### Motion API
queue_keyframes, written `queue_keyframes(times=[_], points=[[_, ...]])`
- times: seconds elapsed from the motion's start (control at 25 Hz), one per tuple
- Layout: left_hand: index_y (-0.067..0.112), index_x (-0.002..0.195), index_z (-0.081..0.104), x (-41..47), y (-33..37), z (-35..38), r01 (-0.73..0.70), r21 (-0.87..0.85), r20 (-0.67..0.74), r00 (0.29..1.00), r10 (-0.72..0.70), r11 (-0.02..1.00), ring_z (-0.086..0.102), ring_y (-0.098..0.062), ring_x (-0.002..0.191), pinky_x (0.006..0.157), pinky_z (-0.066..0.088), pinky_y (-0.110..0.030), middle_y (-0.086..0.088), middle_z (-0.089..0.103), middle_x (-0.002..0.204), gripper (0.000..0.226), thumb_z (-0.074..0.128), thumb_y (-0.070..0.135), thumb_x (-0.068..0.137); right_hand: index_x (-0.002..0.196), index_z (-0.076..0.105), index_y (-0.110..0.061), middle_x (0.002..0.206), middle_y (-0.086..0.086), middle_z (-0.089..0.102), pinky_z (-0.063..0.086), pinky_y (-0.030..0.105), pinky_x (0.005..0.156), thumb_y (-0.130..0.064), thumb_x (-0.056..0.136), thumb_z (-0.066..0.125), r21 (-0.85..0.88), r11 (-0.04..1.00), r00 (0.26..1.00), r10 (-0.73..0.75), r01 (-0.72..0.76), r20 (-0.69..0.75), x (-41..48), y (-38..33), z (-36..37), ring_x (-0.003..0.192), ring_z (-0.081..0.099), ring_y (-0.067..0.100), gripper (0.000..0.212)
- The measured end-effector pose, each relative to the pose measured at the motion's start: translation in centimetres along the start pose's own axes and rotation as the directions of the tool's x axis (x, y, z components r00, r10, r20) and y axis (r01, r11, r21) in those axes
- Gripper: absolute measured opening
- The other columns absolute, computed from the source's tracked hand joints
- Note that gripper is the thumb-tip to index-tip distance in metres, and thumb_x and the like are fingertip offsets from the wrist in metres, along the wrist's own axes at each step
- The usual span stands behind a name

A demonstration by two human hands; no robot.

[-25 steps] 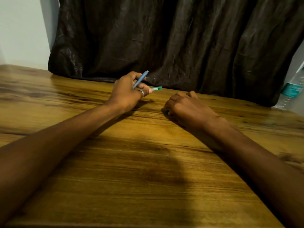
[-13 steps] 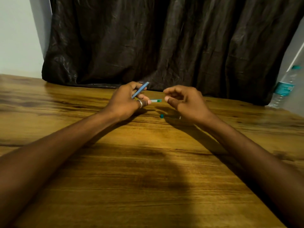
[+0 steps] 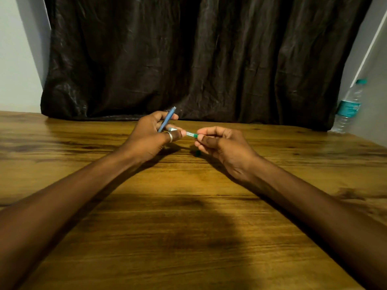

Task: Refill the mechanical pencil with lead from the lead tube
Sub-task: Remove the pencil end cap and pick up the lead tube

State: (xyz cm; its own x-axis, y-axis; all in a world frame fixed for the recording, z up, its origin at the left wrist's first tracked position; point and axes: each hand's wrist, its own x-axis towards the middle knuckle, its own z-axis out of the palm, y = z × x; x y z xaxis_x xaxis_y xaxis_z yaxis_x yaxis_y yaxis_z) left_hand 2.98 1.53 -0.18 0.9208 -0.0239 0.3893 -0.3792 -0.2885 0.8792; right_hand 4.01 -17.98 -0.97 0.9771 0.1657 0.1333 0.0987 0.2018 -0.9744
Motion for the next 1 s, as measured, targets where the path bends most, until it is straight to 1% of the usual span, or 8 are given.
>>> queue_keyframes(times=[0.08,0.16,0.24,0.32,0.44,0.6,0.72,1.0], points=[[0.016,0.126,0.062,-0.1,0.0,0.0,0.014,-0.045,-0.006,1.000,-0.014,0.999,0.074,-0.003,0.085,0.077,0.059,-0.018,-0.006,0.076,0.095,0.047,0.081,0.014,0.083,0.104,0.069,0.002,0.091,0.015,0.070,0.060,0.022,0.077,0.009,0.093,0.060,0.064,0.998,1.000,0.018,-0.018,0.003,-0.1,0.2,0.2,0.079,0.072,0.016,0.016],[0.018,0.124,0.064,-0.1,0.1,0.0,0.025,-0.086,-0.030,0.999,-0.028,0.996,0.074,-0.022,0.099,0.094,0.059,-0.038,-0.015,0.076,0.104,0.044,0.081,0.016,0.083,0.107,0.067,0.005,0.092,0.016,0.070,0.059,0.023,0.079,0.010,0.093,0.059,0.091,0.996,1.000,0.021,-0.022,0.013,-0.2,0.6,0.3,0.078,0.071,0.016,0.017],[0.020,0.121,0.065,-0.1,0.2,0.1,0.020,-0.103,-0.063,0.998,-0.027,0.994,0.074,-0.027,0.102,0.097,0.057,-0.046,-0.017,0.076,0.107,0.041,0.081,0.017,0.083,0.108,0.067,0.004,0.092,0.015,0.071,0.060,0.022,0.078,0.010,0.093,0.059,0.108,0.994,0.999,0.027,-0.031,0.030,-0.2,0.7,0.4,0.078,0.072,0.015,0.017],[0.020,0.118,0.065,0.0,0.2,0.2,0.002,-0.114,-0.087,0.996,-0.012,0.993,0.074,-0.022,0.096,0.094,0.058,-0.042,-0.014,0.076,0.101,0.039,0.082,0.017,0.083,0.107,0.068,0.003,0.092,0.015,0.073,0.061,0.022,0.076,0.010,0.093,0.060,0.132,0.990,0.998,0.042,-0.048,0.052,-0.3,0.8,0.4,0.079,0.074,0.016,0.018],[0.021,0.116,0.065,0.1,0.3,0.4,-0.022,-0.126,-0.094,0.996,0.010,0.992,0.075,-0.020,0.094,0.085,0.061,-0.028,-0.016,0.076,0.101,0.038,0.082,0.017,0.082,0.105,0.068,0.003,0.089,0.015,0.074,0.061,0.022,0.073,0.012,0.092,0.060,0.162,0.985,0.997,0.045,-0.056,0.069,-0.3,0.8,0.3,0.078,0.076,0.017,0.018],[0.022,0.116,0.065,0.3,0.2,0.2,-0.019,-0.119,-0.109,0.994,0.006,0.993,0.075,-0.016,0.095,0.087,0.058,-0.029,-0.010,0.077,0.099,0.038,0.082,0.020,0.082,0.102,0.069,0.001,0.085,0.013,0.077,0.061,0.021,0.071,0.013,0.091,0.060,0.169,0.984,0.996,0.044,-0.056,0.076,-0.3,0.8,0.3,0.077,0.076,0.017,0.018],[0.022,0.114,0.066,0.5,-0.1,0.2,-0.025,-0.124,-0.132,0.991,0.008,0.992,0.075,-0.010,0.092,0.083,0.056,-0.024,-0.001,0.076,0.091,0.037,0.083,0.021,0.081,0.103,0.069,0.001,0.085,0.013,0.077,0.061,0.022,0.073,0.012,0.091,0.061,0.152,0.986,0.997,0.052,-0.062,0.064,-0.2,0.8,0.4,0.077,0.076,0.017,0.019],[0.020,0.112,0.067,1.0,-0.6,-0.1,-0.022,-0.155,-0.155,0.988,-0.002,0.988,0.073,-0.006,0.088,0.073,0.051,-0.013,0.005,0.074,0.085,0.036,0.084,0.020,0.080,0.102,0.068,0.000,0.084,0.013,0.076,0.061,0.021,0.071,0.011,0.091,0.062,0.117,0.992,0.999,0.033,-0.034,0.010,-0.1,0.8,0.4,0.072,0.075,0.015,0.016]])
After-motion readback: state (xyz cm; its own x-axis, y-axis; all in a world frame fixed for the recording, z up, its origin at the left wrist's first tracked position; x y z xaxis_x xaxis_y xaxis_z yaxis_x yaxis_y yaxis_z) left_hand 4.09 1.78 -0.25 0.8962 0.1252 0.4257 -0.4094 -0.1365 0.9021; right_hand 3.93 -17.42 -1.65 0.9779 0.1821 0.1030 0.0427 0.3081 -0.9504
